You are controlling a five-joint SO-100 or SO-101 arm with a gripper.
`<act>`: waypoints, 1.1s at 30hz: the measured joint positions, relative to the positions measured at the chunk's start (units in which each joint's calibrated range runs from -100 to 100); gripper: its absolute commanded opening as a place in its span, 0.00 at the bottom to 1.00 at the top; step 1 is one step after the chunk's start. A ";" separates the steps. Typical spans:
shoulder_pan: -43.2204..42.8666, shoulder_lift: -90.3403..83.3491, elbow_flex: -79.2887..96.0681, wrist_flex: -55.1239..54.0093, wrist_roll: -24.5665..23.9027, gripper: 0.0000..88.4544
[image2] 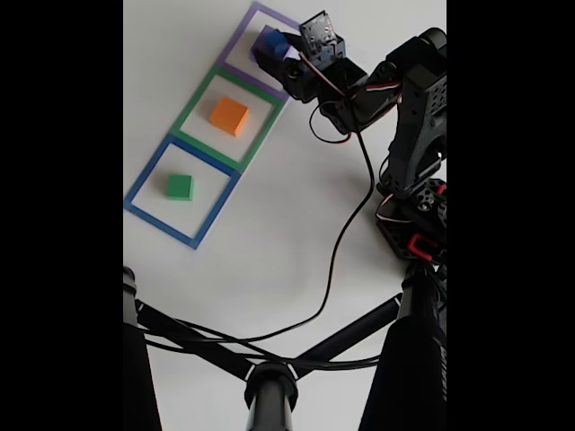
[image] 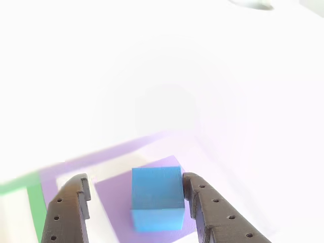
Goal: Tower of hanoi
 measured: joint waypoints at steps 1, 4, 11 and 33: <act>0.00 -2.03 0.52 1.61 0.00 0.25; 0.00 -10.13 1.22 9.47 0.00 0.28; 0.00 -33.60 -1.13 39.17 0.00 0.34; -14.33 -59.77 -54.22 135.87 0.00 0.01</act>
